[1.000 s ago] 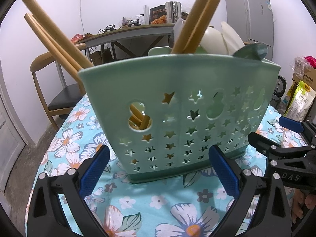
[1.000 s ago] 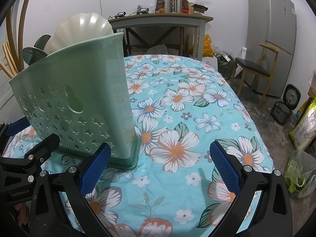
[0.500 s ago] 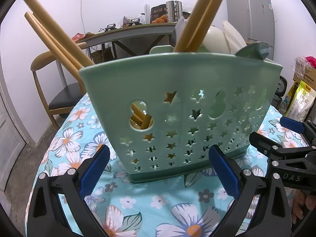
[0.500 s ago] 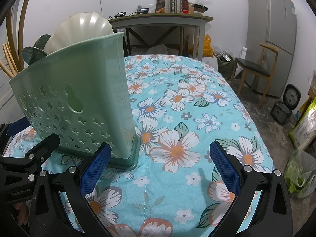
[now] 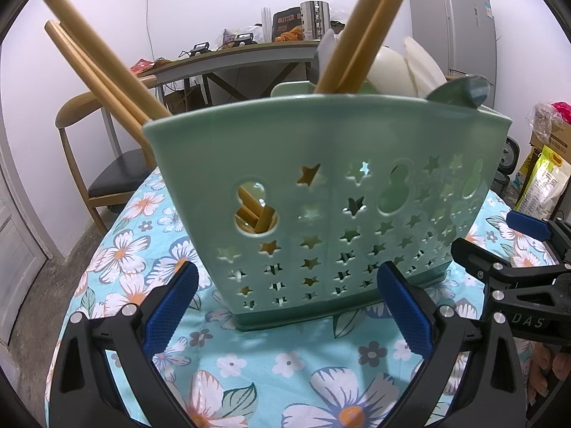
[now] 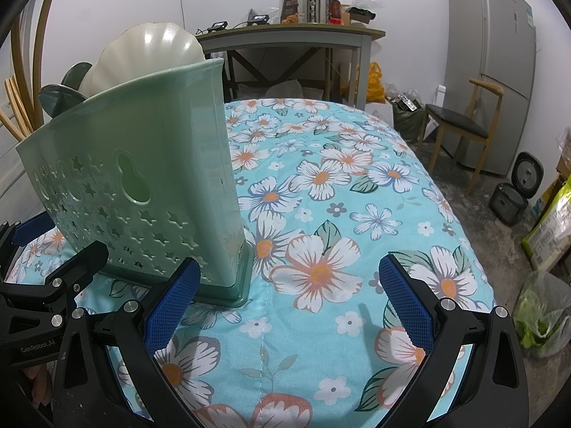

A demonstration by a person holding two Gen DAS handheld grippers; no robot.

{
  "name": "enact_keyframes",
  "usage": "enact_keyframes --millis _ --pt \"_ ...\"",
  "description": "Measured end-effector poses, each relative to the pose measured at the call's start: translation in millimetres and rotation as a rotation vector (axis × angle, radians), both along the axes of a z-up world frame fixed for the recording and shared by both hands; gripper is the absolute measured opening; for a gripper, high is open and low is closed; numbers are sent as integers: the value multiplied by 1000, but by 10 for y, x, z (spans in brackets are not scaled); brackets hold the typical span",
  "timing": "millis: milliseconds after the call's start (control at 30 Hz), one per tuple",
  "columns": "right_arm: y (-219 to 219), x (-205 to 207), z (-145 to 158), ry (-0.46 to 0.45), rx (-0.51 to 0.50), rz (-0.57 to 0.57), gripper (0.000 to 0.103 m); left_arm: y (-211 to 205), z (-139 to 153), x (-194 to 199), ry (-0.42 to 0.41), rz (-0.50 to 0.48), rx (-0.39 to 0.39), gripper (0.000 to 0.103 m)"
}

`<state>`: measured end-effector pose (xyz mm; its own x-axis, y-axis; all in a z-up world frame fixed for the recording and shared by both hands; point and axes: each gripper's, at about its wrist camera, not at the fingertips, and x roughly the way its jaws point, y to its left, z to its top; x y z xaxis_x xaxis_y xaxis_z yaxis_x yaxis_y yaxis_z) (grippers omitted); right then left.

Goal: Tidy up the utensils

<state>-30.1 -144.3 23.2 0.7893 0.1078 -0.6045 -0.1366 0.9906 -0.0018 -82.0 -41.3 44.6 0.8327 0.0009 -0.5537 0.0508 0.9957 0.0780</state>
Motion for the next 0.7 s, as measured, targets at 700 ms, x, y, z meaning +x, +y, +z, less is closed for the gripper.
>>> enact_keyframes --millis 700 --pt "2 1 0 0 -1 0 96 -1 1 -8 -2 -15 -3 98"
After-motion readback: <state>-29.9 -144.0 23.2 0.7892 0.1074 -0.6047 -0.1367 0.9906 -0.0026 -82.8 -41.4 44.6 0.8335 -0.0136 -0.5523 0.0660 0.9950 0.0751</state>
